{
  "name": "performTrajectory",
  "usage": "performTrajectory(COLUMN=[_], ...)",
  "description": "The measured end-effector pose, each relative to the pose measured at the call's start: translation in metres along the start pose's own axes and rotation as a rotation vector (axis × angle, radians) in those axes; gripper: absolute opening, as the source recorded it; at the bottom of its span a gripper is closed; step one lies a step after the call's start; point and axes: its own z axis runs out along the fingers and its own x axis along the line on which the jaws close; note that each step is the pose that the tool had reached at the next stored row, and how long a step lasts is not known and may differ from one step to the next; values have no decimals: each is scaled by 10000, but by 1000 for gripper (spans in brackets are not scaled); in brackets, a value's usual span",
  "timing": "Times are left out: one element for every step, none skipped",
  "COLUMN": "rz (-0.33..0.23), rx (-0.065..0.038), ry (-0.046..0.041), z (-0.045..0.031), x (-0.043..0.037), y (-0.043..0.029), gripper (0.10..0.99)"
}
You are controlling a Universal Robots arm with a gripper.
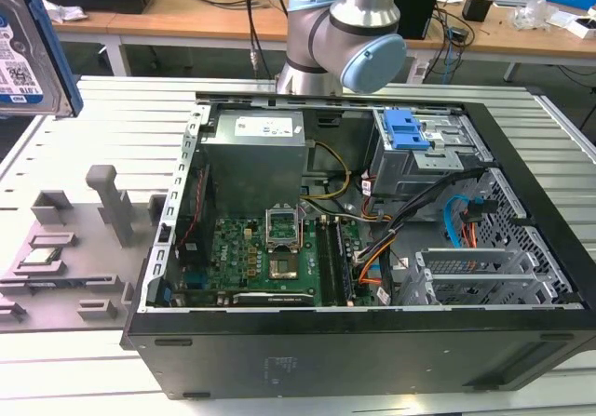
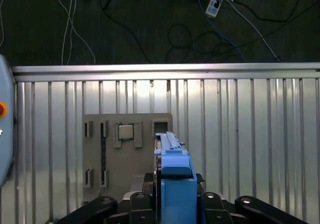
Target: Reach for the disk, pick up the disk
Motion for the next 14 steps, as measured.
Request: performTrajectory(rz=[0,0,1,0,0,0,1,1,0,0,0,1,0,0], rx=[0,1,1,0,0,-1,-1,0,0,1,1,1,0,0], ry=[0,0,0,0,0,0,1,0,0,0,-1,-1,0,0], z=[-24,-50,-69,-100,-125,-146,-189,-214,-239,-240,-240,-240,-241,-241], x=[0,0,-1,-1,-1,-1,-1,-1,-1,-1,-1,-1,-1,-1], y=[1,2,3,4,5,5,7,8,9,9,9,9,9,9], gripper=[369,369,369,369,369,369,369,369,369,369,369,369,369,369])
